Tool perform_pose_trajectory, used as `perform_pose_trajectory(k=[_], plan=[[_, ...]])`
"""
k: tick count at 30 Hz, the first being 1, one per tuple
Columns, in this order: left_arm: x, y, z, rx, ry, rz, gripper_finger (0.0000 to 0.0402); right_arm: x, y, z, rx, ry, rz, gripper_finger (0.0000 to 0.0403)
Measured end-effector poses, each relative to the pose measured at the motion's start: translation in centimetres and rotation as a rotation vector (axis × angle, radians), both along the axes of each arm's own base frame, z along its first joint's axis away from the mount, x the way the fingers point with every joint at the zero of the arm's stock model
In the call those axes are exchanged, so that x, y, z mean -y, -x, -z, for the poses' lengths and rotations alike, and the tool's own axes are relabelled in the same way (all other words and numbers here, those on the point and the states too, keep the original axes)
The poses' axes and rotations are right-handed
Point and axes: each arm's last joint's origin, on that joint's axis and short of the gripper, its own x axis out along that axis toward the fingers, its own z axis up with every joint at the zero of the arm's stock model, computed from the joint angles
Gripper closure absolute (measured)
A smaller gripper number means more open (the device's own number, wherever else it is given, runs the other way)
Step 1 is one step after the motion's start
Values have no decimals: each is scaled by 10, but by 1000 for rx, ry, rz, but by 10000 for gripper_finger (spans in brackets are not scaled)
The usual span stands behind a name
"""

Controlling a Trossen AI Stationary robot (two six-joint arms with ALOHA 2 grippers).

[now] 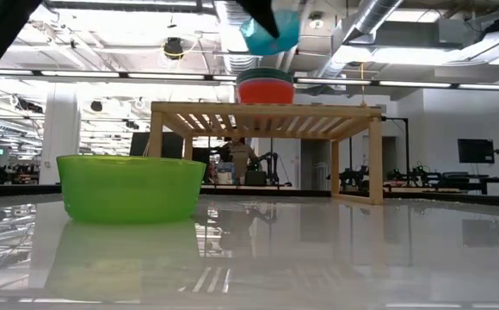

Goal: Place and stack bowls onto a shelf
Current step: Stack the blue bowl on top of the pink bowl on the shelf

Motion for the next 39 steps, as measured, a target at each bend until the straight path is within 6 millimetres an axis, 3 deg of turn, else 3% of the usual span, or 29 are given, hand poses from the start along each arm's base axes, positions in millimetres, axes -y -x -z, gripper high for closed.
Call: perform_pose_trajectory(k=[5,11,15,24,39], plan=[[-52,15,-4,34,49,-98,401,0,1,1,-8,8,-2,264],[-77,18,7,-3,148,-105,401,0,2,1,-12,12,-6,264],[-75,18,9,0,173,-78,402,1,3,3,-29,33,-4,264],[-67,9,36,-97,163,-49,401,3,4,5,-46,56,-7,264],[-70,2,33,-29,120,-23,401,3,4,5,-46,57,-7,264]])
